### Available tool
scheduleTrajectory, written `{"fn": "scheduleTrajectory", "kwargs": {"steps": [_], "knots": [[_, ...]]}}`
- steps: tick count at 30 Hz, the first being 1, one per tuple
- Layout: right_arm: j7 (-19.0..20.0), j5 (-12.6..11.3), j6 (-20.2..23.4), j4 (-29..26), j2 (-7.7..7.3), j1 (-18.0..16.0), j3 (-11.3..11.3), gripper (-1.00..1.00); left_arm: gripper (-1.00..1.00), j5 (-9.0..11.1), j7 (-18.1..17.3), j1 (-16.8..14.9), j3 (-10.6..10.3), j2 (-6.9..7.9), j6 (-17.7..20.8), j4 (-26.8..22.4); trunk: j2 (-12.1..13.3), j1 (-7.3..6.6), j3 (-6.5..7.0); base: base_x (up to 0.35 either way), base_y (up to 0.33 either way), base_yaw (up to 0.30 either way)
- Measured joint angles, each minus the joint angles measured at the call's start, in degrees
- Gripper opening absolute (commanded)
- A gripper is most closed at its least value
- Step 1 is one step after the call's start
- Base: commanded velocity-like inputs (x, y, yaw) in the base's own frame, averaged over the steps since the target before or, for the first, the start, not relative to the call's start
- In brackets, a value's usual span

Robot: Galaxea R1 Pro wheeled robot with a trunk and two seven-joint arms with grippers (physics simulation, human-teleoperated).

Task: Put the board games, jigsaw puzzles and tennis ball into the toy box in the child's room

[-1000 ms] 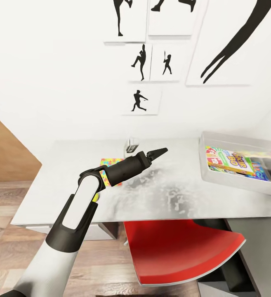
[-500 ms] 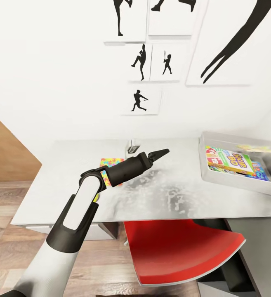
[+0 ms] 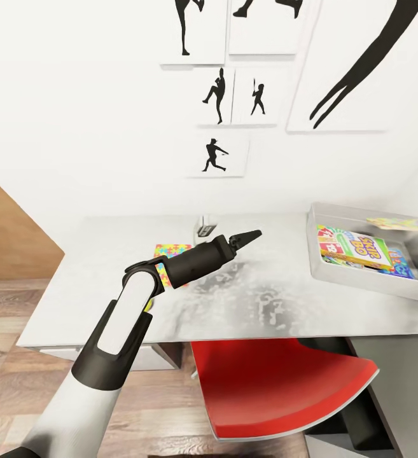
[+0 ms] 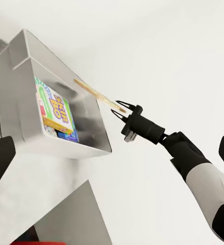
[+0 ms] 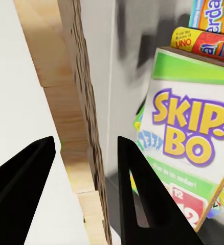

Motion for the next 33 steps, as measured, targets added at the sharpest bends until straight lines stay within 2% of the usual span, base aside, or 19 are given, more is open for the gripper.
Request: {"fn": "scheduleTrajectory", "kwargs": {"steps": [33], "knots": [[1.94,0.53,-2.41,3.70,0.62,0.93,0.16,-1.00,1.00,0.00,-0.08,0.00,-0.19,-0.08,0.00,0.00,0.00,0.00,0.00,0.000,0.000,0.000]]}}
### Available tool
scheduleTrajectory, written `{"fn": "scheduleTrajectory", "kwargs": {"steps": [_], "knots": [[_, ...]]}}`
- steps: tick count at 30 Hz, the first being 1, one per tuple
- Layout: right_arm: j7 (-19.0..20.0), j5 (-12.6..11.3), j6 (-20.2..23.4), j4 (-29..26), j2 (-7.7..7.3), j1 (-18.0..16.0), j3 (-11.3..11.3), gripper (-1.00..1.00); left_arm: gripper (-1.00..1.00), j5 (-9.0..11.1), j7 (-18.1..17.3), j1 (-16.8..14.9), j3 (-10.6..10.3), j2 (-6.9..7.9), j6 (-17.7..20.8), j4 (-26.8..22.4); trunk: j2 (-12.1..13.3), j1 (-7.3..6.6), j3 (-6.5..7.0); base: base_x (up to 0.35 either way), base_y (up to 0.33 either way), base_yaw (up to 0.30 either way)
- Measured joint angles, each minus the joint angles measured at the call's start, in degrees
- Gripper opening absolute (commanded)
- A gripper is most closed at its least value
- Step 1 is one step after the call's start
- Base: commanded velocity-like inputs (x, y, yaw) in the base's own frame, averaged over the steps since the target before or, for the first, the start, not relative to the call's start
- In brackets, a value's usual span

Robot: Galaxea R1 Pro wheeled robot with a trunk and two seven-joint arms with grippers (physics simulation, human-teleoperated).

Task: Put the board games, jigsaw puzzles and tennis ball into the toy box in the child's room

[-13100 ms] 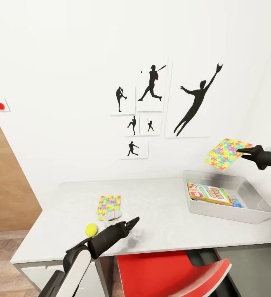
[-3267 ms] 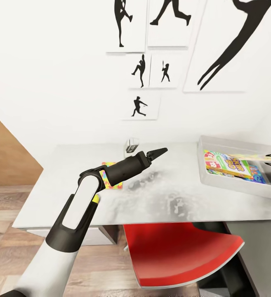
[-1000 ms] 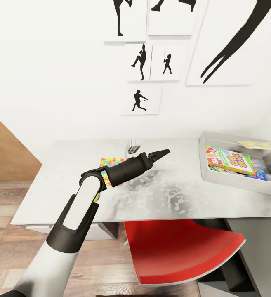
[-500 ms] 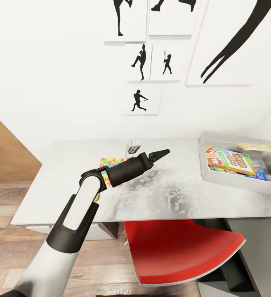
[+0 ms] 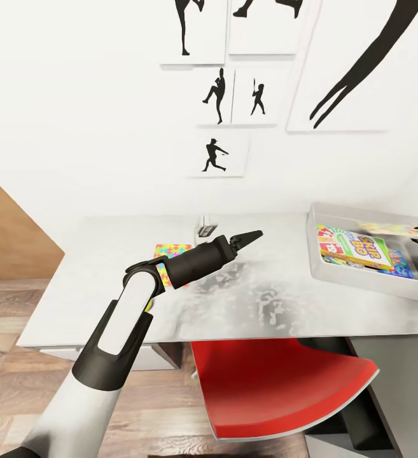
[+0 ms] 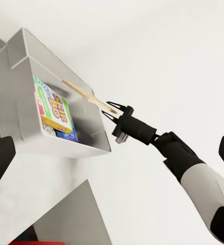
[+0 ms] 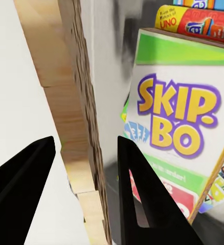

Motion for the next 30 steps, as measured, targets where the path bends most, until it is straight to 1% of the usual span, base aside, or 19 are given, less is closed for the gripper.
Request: {"fn": "scheduleTrajectory", "kwargs": {"steps": [8,16,24,25,30], "knots": [[0.22,0.12,-0.21,1.03,0.07,0.22,-0.02,-1.00,1.00,0.00,0.00,0.00,-0.04,0.00,0.00,0.00,0.00,0.00,0.00,0.000,0.000,0.000],[0.31,0.20,-1.58,1.71,0.08,0.62,-0.03,-1.00,1.00,0.00,0.00,0.00,-0.05,0.00,0.00,0.00,0.00,0.00,0.00,0.000,0.000,0.000],[0.32,0.14,-2.01,1.88,0.12,0.75,-0.04,-1.00,1.00,0.00,0.00,0.00,-0.05,0.00,0.00,0.00,0.00,0.00,0.00,0.000,0.000,0.000],[0.32,0.13,-2.01,1.88,0.12,0.75,-0.04,1.00,1.00,0.00,0.00,0.00,-0.05,0.00,0.00,0.00,0.00,0.00,0.00,0.000,0.000,0.000],[0.32,0.12,-2.15,1.93,0.05,0.78,-0.05,1.00,1.00,0.00,0.00,0.00,-0.05,0.00,0.00,0.00,0.00,0.00,0.00,0.000,0.000,0.000]]}}
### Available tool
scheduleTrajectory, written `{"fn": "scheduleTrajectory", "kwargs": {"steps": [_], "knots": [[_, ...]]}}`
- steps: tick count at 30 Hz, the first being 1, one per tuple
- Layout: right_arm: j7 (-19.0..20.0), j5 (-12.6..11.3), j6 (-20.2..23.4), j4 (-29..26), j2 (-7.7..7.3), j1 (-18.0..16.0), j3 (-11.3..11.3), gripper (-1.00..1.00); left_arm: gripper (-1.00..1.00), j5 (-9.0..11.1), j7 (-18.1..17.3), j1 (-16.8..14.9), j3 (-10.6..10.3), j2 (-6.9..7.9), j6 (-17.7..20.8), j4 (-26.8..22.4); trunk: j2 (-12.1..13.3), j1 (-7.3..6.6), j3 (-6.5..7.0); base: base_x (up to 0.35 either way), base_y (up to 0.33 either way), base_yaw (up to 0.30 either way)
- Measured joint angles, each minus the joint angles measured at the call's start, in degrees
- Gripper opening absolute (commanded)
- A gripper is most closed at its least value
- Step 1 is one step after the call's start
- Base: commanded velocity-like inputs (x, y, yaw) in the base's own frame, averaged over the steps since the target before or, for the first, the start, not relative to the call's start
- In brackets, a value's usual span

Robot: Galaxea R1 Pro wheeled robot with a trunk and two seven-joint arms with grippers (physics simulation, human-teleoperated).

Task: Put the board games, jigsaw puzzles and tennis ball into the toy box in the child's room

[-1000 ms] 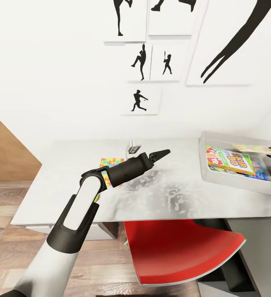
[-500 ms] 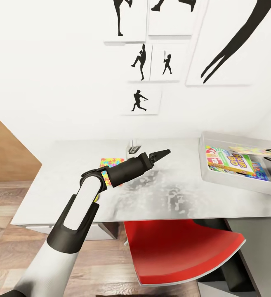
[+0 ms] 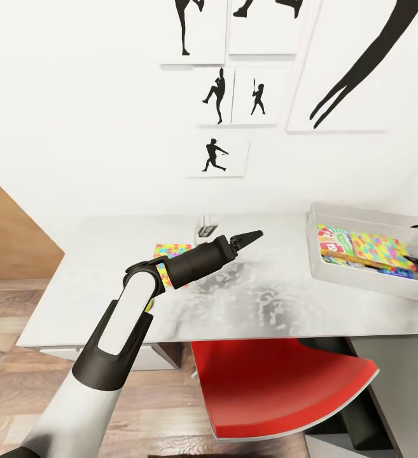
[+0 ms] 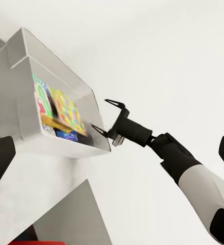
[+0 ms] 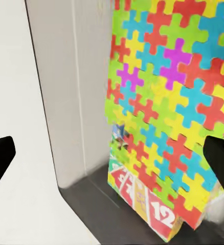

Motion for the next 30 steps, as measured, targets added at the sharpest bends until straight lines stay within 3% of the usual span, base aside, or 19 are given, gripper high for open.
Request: {"fn": "scheduleTrajectory", "kwargs": {"steps": [23,30], "knots": [[-0.03,-0.01,0.06,-0.56,-0.75,-0.63,-0.04,1.00,1.00,0.02,-0.10,0.00,0.00,0.00,0.00,0.00,0.00,0.00,0.00,0.000,0.000,0.000],[0.97,-0.19,1.37,-3.55,-0.80,-1.96,0.13,1.00,1.00,0.05,-0.04,0.03,0.03,0.05,0.00,0.01,0.00,0.00,0.00,0.000,0.000,0.000]]}}
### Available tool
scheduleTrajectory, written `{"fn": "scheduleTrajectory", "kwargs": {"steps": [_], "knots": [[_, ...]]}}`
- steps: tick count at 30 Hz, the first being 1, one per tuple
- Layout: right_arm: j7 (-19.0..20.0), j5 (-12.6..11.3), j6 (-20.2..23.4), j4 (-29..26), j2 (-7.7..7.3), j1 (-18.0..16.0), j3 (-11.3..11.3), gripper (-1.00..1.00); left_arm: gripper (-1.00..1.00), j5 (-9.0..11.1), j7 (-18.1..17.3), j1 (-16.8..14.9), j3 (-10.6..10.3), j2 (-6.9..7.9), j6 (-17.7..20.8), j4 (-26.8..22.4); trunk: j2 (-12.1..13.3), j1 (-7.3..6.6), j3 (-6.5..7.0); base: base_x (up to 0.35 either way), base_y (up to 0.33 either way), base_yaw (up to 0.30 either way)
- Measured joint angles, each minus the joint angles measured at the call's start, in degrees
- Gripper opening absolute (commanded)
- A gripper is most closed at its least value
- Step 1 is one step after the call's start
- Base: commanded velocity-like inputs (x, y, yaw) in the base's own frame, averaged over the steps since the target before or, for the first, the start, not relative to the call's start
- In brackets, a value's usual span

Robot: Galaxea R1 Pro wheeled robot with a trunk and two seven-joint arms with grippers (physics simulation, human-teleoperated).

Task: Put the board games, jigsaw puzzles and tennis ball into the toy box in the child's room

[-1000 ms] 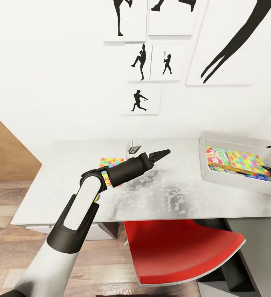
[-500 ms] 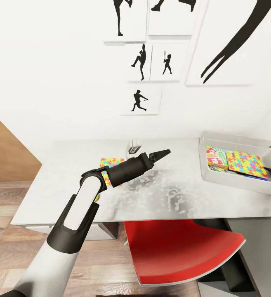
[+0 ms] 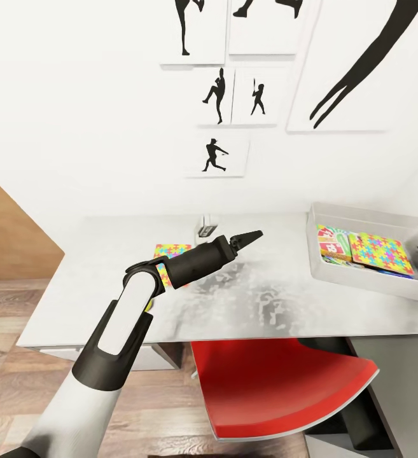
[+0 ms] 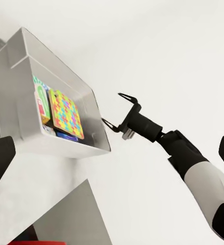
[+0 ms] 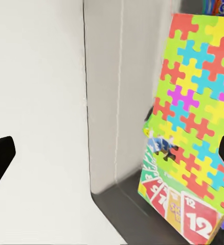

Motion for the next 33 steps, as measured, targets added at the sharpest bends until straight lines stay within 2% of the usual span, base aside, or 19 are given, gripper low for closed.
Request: {"fn": "scheduleTrajectory", "kwargs": {"steps": [2,4,7,9,10,12,13,15,16,18,19,21,23,24,26,27,30,31,33], "knots": [[0.68,0.04,1.25,-1.37,0.09,-0.31,0.22,1.00,1.00,0.01,0.02,0.06,0.03,0.01,0.00,0.03,0.00,0.00,0.00,0.000,0.000,0.000],[2.45,-0.13,5.99,-4.79,0.26,-0.54,1.17,1.00,1.00,-0.01,0.07,0.23,0.07,0.05,0.00,0.09,0.00,0.00,0.00,0.000,0.000,0.000],[3.62,-0.04,9.32,-7.05,0.33,-0.58,2.12,1.00,1.00,-0.02,0.16,0.34,0.09,0.08,0.00,0.13,0.01,0.00,0.00,0.000,0.000,0.000],[6.38,-0.26,13.68,-12.26,0.58,-0.36,4.68,1.00,1.00,-0.01,0.51,0.49,0.11,0.11,0.01,0.18,0.00,0.00,0.00,0.000,0.000,0.000],[6.43,-0.08,13.77,-12.36,0.59,-0.34,4.74,1.00,1.00,0.00,0.51,0.49,0.11,0.11,0.00,0.18,0.01,0.00,0.00,0.000,0.000,0.000],[9.94,-0.29,16.35,-18.38,1.02,1.31,8.54,1.00,1.00,0.00,1.28,0.59,0.08,0.11,0.01,0.19,0.00,0.00,0.00,0.000,0.000,0.000],[10.01,-0.15,16.41,-18.48,1.03,1.36,8.61,1.00,1.00,0.01,1.29,0.59,0.07,0.11,0.01,0.19,0.01,0.00,0.00,0.000,0.000,0.000],[14.85,-0.58,17.95,-24.67,1.42,4.87,13.18,1.00,1.00,0.12,2.31,0.65,0.02,0.09,0.02,0.23,0.00,0.00,0.00,0.000,0.000,0.000],[14.94,-0.48,17.98,-24.78,1.42,4.94,13.26,1.00,1.00,0.13,2.33,0.65,0.02,0.08,0.02,0.23,0.01,0.00,0.00,0.000,0.000,0.000],[21.22,-1.57,17.92,-31.02,1.65,9.60,18.09,1.00,1.00,0.24,3.36,0.68,-0.07,0.03,0.01,0.37,0.00,0.00,0.00,0.000,0.000,0.000],[21.34,-1.45,17.92,-31.12,1.66,9.69,18.17,1.00,1.00,0.25,3.37,0.69,-0.07,0.03,0.01,0.37,0.00,0.00,0.00,0.000,0.000,0.000],[28.67,-2.10,17.93,-37.06,1.84,14.38,22.79,1.00,1.00,0.32,4.17,0.71,-0.44,0.00,-0.01,0.58,0.00,0.00,-0.01,0.000,0.000,0.000],[32.53,-2.06,17.94,-39.97,2.00,16.65,25.01,1.00,1.00,0.35,4.48,0.73,-0.81,-0.01,-0.02,0.71,0.00,0.00,-0.01,0.000,0.000,0.000],[32.66,-1.89,17.94,-40.06,2.00,16.72,25.08,1.00,1.00,0.35,4.49,0.74,-0.82,-0.01,-0.02,0.71,0.00,0.00,0.00,0.000,0.000,0.000],[39.31,-2.00,17.96,-45.75,2.25,20.89,29.11,1.00,1.00,0.37,4.95,0.81,-1.73,-0.03,-0.08,1.09,0.00,0.00,-0.01,0.000,0.000,0.000],[39.43,-1.83,17.96,-45.84,2.25,20.96,29.17,1.00,1.00,0.38,4.96,0.81,-1.75,-0.03,-0.08,1.09,0.00,0.00,0.00,0.000,0.000,0.000],[46.13,-1.88,17.98,-54.55,2.54,27.39,35.24,1.00,1.00,0.36,5.38,0.99,-2.79,-0.05,-0.22,2.39,0.00,0.00,-0.01,0.000,0.000,0.000],[46.20,-1.74,17.98,-54.65,2.54,27.46,35.32,1.00,1.00,0.37,5.38,1.00,-2.79,-0.04,-0.23,2.41,0.00,0.00,0.00,0.000,0.000,0.000],[48.64,-1.76,17.98,-60.05,2.82,31.45,39.92,1.00,1.00,0.33,5.56,1.06,-3.17,-0.05,-0.31,3.83,0.01,0.00,-0.01,0.000,0.000,0.000]]}}
